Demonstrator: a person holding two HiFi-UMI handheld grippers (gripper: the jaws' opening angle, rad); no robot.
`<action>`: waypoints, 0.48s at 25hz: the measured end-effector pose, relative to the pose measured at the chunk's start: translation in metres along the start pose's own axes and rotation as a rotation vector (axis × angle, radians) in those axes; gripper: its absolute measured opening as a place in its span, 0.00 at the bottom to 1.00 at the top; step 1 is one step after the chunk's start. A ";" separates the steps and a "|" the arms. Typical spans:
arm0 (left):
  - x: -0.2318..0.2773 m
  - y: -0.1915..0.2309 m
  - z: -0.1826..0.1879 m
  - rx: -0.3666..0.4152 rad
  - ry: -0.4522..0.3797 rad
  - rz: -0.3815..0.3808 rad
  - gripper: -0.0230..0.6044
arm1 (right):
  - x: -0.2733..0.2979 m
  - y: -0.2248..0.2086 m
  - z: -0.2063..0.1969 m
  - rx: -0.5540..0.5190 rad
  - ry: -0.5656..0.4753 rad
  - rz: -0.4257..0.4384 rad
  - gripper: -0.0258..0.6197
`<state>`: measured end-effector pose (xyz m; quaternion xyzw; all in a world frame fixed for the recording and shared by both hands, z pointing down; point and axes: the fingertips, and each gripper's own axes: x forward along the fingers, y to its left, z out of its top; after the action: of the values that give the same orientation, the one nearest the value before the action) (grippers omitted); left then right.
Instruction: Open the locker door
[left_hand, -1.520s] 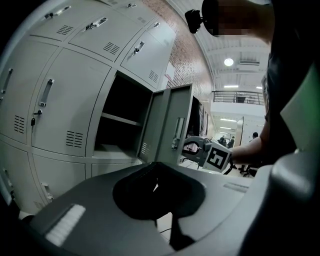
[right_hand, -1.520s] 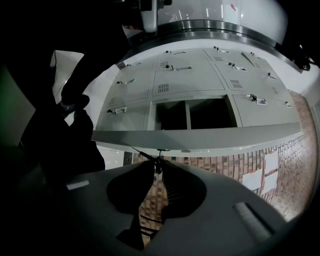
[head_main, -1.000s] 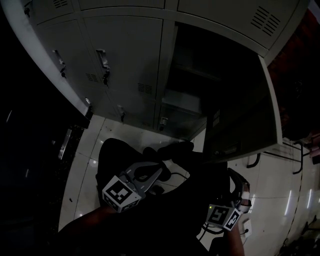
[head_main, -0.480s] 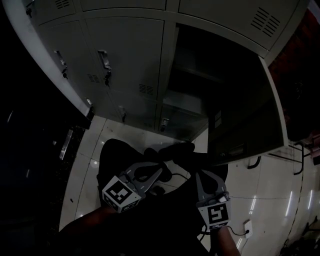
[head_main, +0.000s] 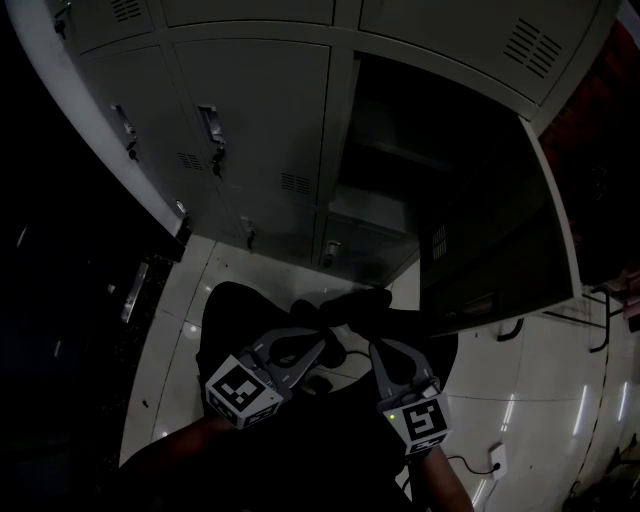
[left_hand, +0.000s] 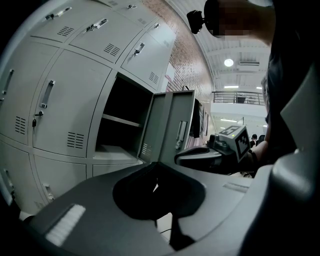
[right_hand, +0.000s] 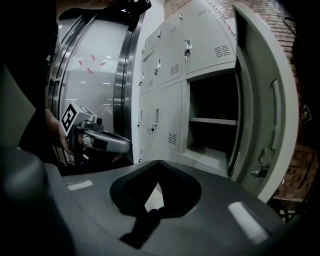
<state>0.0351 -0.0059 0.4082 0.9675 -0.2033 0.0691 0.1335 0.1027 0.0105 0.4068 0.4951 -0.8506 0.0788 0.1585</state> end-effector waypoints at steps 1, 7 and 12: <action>0.000 -0.001 0.001 -0.001 -0.001 -0.002 0.06 | 0.000 0.000 -0.001 0.005 0.002 0.001 0.04; 0.000 0.000 0.000 0.001 0.006 0.001 0.06 | 0.001 -0.001 0.002 0.001 -0.014 0.000 0.04; 0.000 0.001 -0.001 0.002 0.008 0.004 0.06 | 0.001 0.001 0.003 -0.003 -0.018 0.001 0.04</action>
<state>0.0350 -0.0063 0.4090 0.9670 -0.2047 0.0733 0.1331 0.1008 0.0088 0.4044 0.4949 -0.8525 0.0734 0.1516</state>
